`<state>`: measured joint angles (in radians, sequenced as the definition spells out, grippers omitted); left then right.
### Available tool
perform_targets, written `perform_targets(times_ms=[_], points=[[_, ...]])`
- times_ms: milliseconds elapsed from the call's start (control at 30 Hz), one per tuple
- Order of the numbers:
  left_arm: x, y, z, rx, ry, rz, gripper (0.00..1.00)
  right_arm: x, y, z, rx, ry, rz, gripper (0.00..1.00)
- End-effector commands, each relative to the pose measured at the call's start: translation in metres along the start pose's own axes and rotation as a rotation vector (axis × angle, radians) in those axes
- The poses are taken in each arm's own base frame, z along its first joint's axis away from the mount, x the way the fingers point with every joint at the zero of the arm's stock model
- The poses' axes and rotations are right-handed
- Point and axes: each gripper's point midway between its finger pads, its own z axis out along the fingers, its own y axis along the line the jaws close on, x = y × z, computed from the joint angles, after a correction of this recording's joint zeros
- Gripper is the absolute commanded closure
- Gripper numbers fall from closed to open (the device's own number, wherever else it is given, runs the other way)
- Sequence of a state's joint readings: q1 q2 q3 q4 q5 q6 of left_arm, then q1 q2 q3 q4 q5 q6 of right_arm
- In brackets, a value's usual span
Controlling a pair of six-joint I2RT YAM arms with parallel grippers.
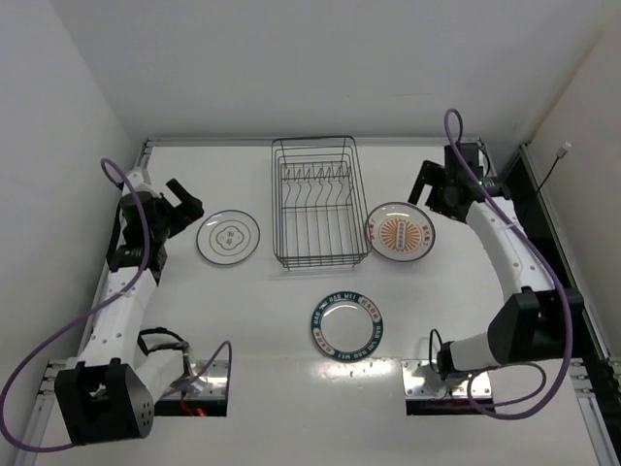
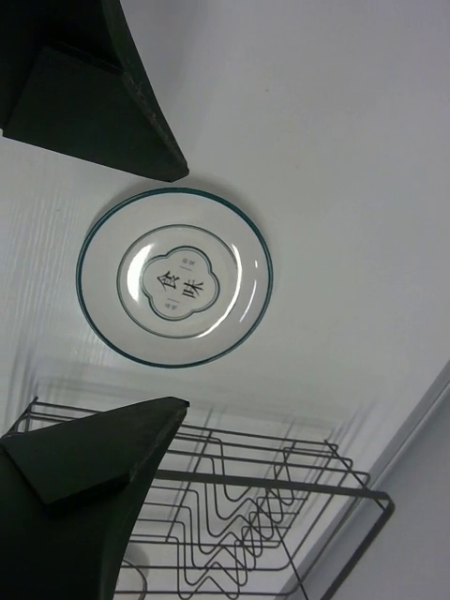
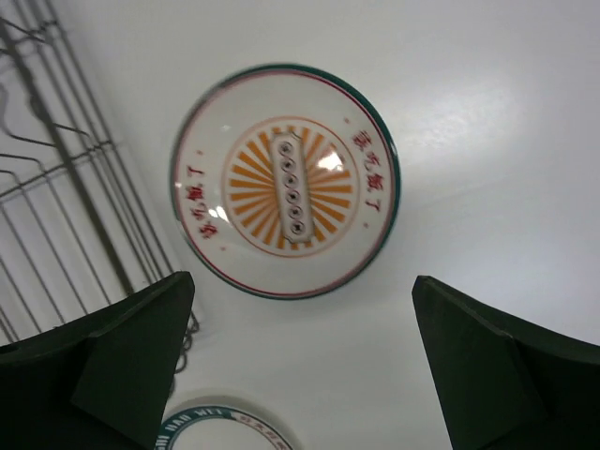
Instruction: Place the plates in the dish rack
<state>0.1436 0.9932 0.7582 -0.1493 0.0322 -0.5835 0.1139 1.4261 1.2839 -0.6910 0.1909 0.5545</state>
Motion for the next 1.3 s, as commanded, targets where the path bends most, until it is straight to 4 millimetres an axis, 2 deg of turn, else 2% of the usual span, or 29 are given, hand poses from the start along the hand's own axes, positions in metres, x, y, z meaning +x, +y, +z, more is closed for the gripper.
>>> perform_targets(times_ms=[0, 67, 100, 133, 167, 200, 233, 267, 300, 400, 500, 567, 633, 700, 733, 800, 833, 867, 900, 1067, 1167, 1200, 1267], points=[[0.0, 0.008, 0.0, -0.066, 0.004, 0.038, 0.0, 0.021, -0.026, 0.006, 0.028, 0.09, 0.038, 0.0], [0.006, 0.008, 0.005, -0.067, 0.033, 0.038, 0.0, 0.035, -0.038, 0.015, 0.031, 0.138, 0.07, 0.0], [0.007, 0.006, 0.005, -0.057, 0.039, 0.037, 0.0, 0.04, -0.034, 0.018, -0.031, 0.165, 0.099, 0.0], [0.009, 0.008, 0.007, -0.062, 0.049, 0.038, 0.0, 0.041, -0.05, 0.025, -0.046, 0.183, 0.179, 0.0], [0.009, 0.004, 0.007, -0.043, 0.049, 0.037, 0.0, 0.065, -0.058, 0.033, -0.083, 0.245, 0.241, 0.0], [0.013, 0.003, 0.009, -0.035, 0.066, 0.036, 0.0, 0.065, -0.043, 0.038, -0.232, 0.254, 0.332, 0.0], [0.016, 0.005, 0.011, -0.04, 0.077, 0.036, 0.0, 0.089, -0.064, 0.047, -0.246, 0.3, 0.449, 0.0], [0.017, 0.003, 0.011, -0.031, 0.082, 0.036, 0.0, 0.095, -0.06, 0.047, -0.327, 0.323, 0.509, 0.0], [0.02, 0.003, 0.013, -0.026, 0.095, 0.035, 0.0, 0.106, -0.072, 0.057, -0.319, 0.34, 0.574, 0.0], [0.019, 0.001, 0.014, -0.018, 0.099, 0.035, 0.0, 0.123, -0.079, 0.068, -0.308, 0.38, 0.619, 0.01], [0.02, -0.001, 0.014, -0.01, 0.104, 0.034, 0.0, 0.13, -0.075, 0.074, -0.357, 0.414, 0.697, 0.01], [0.023, -0.001, 0.015, -0.003, 0.118, 0.033, 0.0, 0.143, -0.076, 0.082, -0.338, 0.467, 0.73, 0.03], [0.026, -0.002, 0.017, 0.001, 0.13, 0.032, 0.0, 0.142, -0.078, 0.091, -0.335, 0.465, 0.748, 0.04], [0.026, -0.002, 0.017, 0.001, 0.13, 0.032, 0.0, 0.148, -0.075, 0.1, -0.333, 0.485, 0.761, 0.09], [0.027, -0.003, 0.017, 0.009, 0.134, 0.032, 0.0, 0.144, -0.075, 0.105, -0.334, 0.478, 0.769, 0.11], [0.027, -0.003, 0.017, 0.009, 0.134, 0.032, 0.0, 0.141, -0.069, 0.112, -0.336, 0.476, 0.753, 0.25], [0.029, -0.002, 0.018, 0.004, 0.142, 0.031, 0.0, 0.138, -0.069, 0.116, -0.335, 0.471, 0.768, 0.35], [0.029, -0.002, 0.018, 0.004, 0.142, 0.031, 0.0, 0.133, -0.066, 0.117, -0.344, 0.463, 0.756, 0.61], [0.029, -0.002, 0.018, 0.004, 0.142, 0.031, 0.0, 0.133, -0.066, 0.119, -0.338, 0.474, 0.772, 0.67], [0.029, -0.002, 0.018, 0.004, 0.142, 0.031, 0.0, 0.134, -0.062, 0.122, -0.302, 0.503, 0.742, 0.7], [0.027, -0.003, 0.018, 0.004, 0.142, 0.031, 0.0, 0.139, -0.061, 0.121, -0.31, 0.52, 0.73, 0.85], [0.026, -0.001, 0.018, -0.004, 0.138, 0.032, 0.0, 0.139, -0.06, 0.12, -0.321, 0.522, 0.722, 0.97], [0.026, -0.001, 0.018, -0.003, 0.138, 0.041, 0.0, 0.138, -0.061, 0.12, -0.328, 0.518, 0.696, 0.99]])
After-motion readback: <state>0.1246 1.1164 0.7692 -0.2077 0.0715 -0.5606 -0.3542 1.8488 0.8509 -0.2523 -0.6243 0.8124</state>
